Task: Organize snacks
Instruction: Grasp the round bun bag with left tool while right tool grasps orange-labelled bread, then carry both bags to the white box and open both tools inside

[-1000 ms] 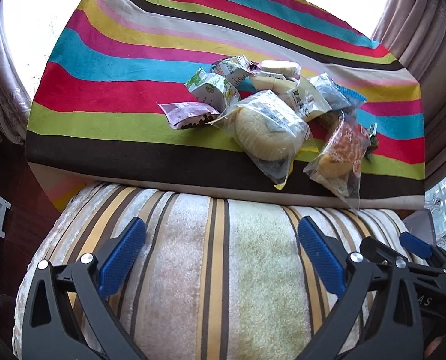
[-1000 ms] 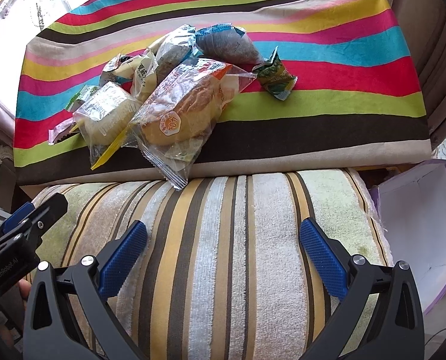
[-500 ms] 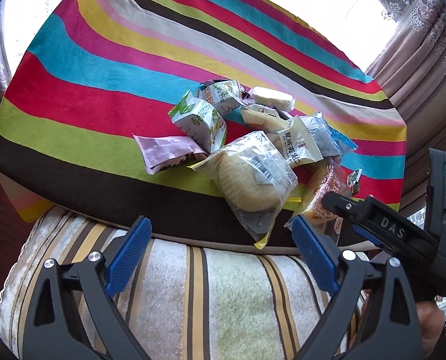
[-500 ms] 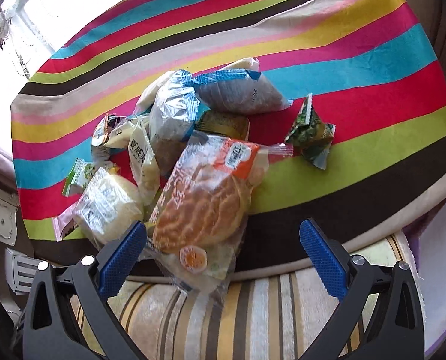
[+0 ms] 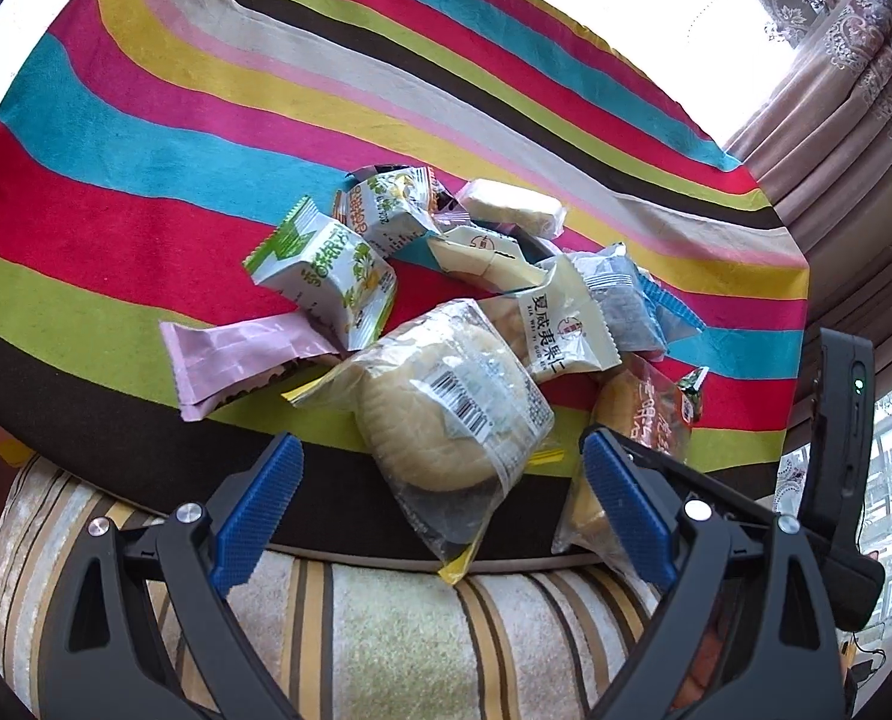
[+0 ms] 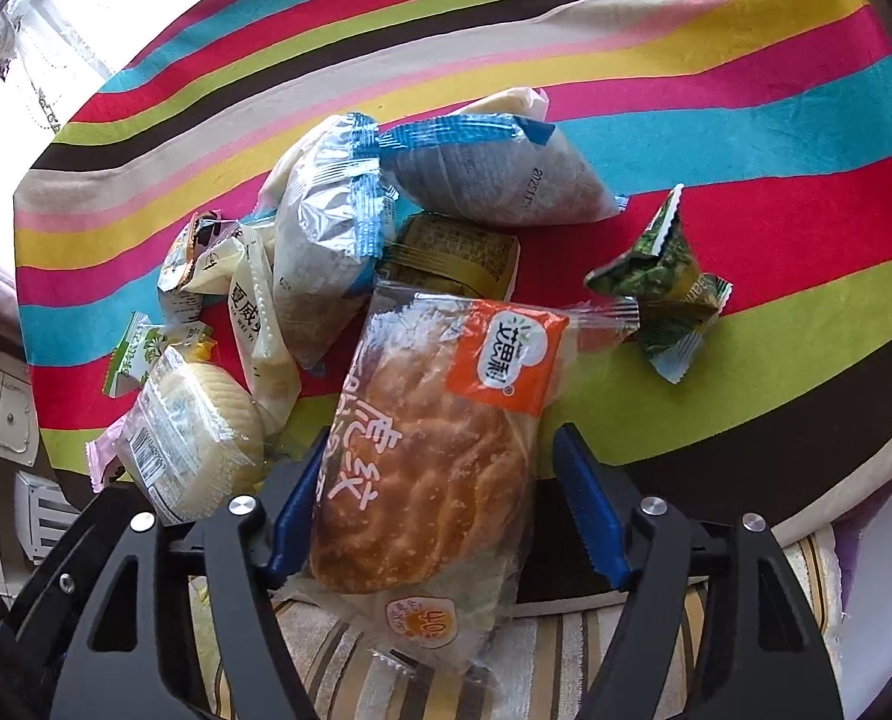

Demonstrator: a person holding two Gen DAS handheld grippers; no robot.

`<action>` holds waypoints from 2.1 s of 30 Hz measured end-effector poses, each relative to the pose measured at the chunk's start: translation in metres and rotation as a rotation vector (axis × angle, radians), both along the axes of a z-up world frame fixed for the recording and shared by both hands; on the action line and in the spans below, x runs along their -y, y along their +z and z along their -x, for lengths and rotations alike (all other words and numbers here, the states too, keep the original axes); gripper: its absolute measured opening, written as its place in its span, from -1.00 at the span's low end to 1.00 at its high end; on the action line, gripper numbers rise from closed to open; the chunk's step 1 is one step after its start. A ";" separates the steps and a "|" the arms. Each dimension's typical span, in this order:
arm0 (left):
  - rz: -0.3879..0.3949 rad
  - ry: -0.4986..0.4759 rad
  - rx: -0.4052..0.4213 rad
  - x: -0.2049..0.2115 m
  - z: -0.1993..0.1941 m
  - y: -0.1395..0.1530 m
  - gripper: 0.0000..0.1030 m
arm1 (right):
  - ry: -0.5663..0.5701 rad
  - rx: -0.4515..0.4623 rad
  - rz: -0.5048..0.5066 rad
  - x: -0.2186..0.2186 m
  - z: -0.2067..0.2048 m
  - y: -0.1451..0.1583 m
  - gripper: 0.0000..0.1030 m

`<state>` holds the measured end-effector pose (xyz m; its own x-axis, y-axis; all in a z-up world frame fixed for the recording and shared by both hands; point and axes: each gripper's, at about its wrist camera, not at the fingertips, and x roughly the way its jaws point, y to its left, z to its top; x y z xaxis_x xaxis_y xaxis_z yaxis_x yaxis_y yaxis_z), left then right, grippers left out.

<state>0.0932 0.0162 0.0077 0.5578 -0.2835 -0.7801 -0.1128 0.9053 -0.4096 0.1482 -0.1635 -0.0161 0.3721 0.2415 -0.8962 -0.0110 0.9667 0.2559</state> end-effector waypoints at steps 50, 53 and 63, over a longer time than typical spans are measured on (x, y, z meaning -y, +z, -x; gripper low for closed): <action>-0.404 -0.198 0.092 0.178 0.038 0.043 0.11 | -0.114 0.167 -0.265 0.199 0.112 0.062 -0.12; -0.398 -0.245 0.095 0.198 0.040 0.043 0.11 | -0.160 0.167 -0.254 0.223 0.121 0.060 -0.12; -0.387 -0.442 0.083 0.287 0.052 0.035 0.11 | -0.268 0.127 -0.224 0.290 0.143 0.034 -0.12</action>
